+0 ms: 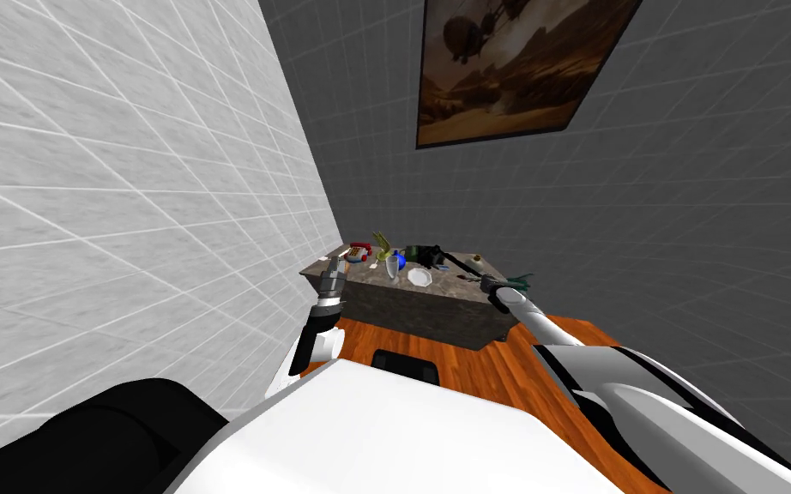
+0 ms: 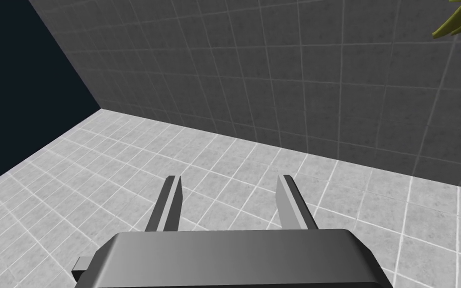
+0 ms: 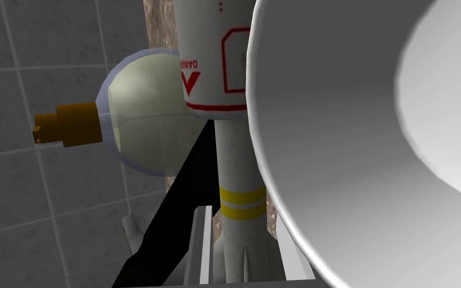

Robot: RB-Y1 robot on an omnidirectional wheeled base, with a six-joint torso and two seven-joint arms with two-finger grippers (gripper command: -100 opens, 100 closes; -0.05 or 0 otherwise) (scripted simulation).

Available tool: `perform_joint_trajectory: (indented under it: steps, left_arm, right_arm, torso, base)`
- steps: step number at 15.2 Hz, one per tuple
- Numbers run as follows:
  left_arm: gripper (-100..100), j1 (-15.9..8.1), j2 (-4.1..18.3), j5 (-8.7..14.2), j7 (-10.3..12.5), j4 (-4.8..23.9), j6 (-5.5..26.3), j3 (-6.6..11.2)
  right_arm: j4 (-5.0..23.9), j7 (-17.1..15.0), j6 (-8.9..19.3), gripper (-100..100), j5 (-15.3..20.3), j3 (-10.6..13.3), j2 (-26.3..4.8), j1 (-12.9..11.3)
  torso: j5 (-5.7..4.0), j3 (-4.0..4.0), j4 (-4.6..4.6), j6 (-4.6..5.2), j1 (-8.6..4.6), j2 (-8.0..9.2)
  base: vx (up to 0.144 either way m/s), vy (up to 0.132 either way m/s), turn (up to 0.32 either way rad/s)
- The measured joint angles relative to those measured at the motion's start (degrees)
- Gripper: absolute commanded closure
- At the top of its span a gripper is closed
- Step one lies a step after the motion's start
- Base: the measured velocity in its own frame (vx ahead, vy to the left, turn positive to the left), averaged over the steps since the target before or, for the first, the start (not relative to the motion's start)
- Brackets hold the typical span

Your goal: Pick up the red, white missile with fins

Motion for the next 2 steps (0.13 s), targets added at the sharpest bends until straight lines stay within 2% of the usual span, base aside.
perform_joint_trajectory:
  steps: [2]
  left_arm:
    - [0,-0.01,0.0,0.0,0.0,0.0,0.0,0.0]
  right_arm:
    - [-0.79,-3.28,0.06,100,2.47,1.05,-0.36,0.35]
  torso:
    - [0.03,0.03,0.05,-0.13,0.06,0.02]
  base:
    - [-0.009,0.013,0.018]
